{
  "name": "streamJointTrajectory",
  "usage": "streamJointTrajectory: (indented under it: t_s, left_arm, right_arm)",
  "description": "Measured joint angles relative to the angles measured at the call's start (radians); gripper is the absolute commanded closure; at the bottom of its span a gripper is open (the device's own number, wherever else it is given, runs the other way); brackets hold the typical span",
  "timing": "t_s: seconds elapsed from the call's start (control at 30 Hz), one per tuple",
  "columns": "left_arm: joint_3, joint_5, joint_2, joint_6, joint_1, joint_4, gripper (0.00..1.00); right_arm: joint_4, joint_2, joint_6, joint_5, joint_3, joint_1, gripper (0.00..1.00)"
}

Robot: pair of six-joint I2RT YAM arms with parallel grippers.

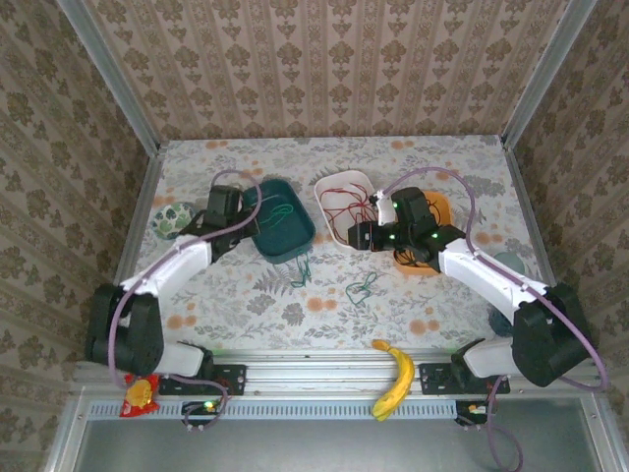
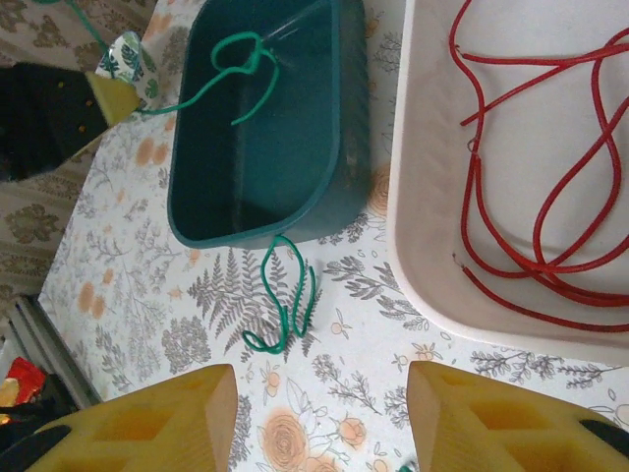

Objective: Untangle the cables

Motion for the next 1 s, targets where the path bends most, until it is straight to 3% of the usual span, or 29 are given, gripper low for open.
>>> streamJointTrajectory:
  t_s: [0.13, 0.2, 0.27, 0.37, 0.4, 0.53, 0.7, 1.0]
  left_arm:
    - [0.123, 0.074, 0.119, 0.089, 0.003, -0.111, 1.00]
    - [0.177, 0.094, 0.167, 0.126, 0.001, -0.165, 0.77]
    - [0.218, 0.094, 0.203, 0.156, -0.001, -0.206, 0.37]
    - [0.234, 0.089, 0.201, 0.183, -0.010, -0.231, 0.13]
    - [0.234, 0.085, 0.192, 0.192, -0.016, -0.232, 0.09]
    - [0.225, 0.051, 0.101, 0.230, -0.086, -0.222, 0.05]
    - [0.192, -0.002, -0.011, 0.253, -0.258, -0.188, 0.04]
    - [0.063, 0.012, 0.050, 0.294, -0.548, -0.144, 0.11]
  right_arm:
    - [-0.026, -0.005, -0.019, 0.008, 0.000, 0.000, 0.49]
    - [-0.039, -0.005, -0.029, 0.008, 0.000, 0.000, 0.49]
    - [-0.052, -0.005, -0.037, 0.007, 0.000, 0.003, 0.49]
    - [-0.070, -0.005, -0.053, 0.007, 0.000, 0.013, 0.49]
    - [-0.074, -0.005, -0.055, 0.008, 0.000, 0.016, 0.49]
    - [-0.097, -0.005, -0.055, 0.024, 0.000, 0.024, 0.49]
    - [-0.133, -0.005, -0.054, 0.100, -0.029, 0.039, 0.49]
    - [-0.229, 0.083, -0.051, 0.168, -0.075, 0.070, 0.53]
